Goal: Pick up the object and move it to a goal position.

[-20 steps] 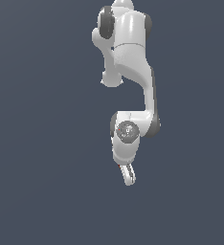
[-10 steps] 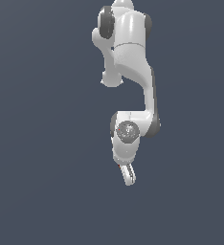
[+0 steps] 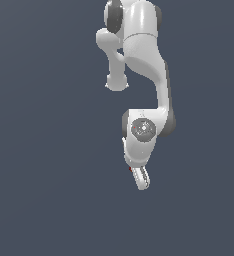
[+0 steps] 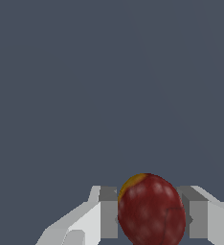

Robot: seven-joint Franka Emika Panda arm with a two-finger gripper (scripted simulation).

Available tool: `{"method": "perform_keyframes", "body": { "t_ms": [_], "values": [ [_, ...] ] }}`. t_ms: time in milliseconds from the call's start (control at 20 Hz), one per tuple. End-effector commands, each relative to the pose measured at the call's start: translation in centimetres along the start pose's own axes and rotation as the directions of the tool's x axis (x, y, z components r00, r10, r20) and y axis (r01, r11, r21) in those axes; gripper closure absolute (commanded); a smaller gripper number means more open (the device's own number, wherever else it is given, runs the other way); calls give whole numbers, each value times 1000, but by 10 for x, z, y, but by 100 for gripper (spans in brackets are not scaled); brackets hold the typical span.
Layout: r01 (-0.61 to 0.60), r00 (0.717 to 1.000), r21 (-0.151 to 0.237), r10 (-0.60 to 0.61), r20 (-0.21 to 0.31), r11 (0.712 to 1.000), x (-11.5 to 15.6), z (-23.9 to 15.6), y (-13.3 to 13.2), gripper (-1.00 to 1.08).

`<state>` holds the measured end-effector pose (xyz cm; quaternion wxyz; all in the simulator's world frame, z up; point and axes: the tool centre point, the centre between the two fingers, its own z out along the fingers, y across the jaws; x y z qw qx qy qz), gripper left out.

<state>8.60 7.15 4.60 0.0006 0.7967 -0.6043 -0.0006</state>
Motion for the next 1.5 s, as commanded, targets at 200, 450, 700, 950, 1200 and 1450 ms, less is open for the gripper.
{"method": "perform_keyframes", "body": {
  "t_ms": [200,450,700,950,1200,1450],
  "values": [
    [1,1000,2,-1,0,1000,-45,-51,-1,108],
    [1,1000,1,-1,1,1000,-84,-96,-2,108],
    [0,1000,2,0,-1,1000,-122,-141,-4,108],
    [0,1000,2,0,-1,1000,-153,-177,-6,108],
    [1,1000,2,-1,-1,1000,-170,-196,-9,108],
    [1,1000,2,-1,0,1000,-174,-201,-10,108]
  ]
}}
